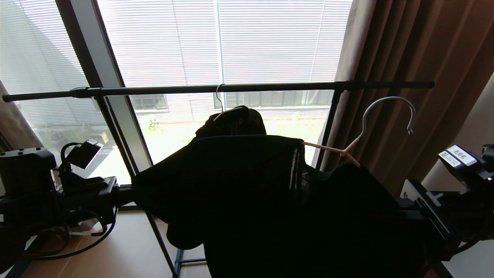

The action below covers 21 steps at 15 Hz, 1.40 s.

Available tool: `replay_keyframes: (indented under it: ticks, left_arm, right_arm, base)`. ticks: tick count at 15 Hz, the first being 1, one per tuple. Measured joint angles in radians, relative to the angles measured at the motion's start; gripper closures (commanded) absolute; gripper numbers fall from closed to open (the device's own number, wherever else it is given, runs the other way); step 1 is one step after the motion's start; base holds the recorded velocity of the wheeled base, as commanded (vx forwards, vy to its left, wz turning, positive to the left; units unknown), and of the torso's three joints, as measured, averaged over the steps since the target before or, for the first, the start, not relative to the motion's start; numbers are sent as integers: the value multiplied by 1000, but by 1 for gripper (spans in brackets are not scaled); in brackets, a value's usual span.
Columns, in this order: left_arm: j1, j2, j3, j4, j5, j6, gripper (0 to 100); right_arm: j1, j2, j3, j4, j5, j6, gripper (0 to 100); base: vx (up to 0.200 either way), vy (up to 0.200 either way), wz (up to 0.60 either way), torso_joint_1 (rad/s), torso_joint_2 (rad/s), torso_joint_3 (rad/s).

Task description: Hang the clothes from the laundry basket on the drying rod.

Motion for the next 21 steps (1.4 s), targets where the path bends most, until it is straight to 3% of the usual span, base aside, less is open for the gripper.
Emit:
replay_keyframes:
  ticks: [14,19,20,21]
  left_arm:
    - [7,45,45,-50,-1,1,100]
    - [-6,50,93,-233,-3,1,100]
    - [-14,53,105,-246,-3,0,0]
    - [-19,53,115,-247,-3,-1,0]
  right_arm:
    - [-41,-4,4,-43,17,1,100]
    - [-42,2,-1,-43,17,1,100]
    - [-42,3,-1,-43,16,1,100]
    - [-42,4,-2,-43,16,2,100]
  base:
    - [0,0,0,0,0,0]
    - [0,0,0,0,0,0]
    - [0,0,0,0,0,0]
    - [0,0,0,0,0,0]
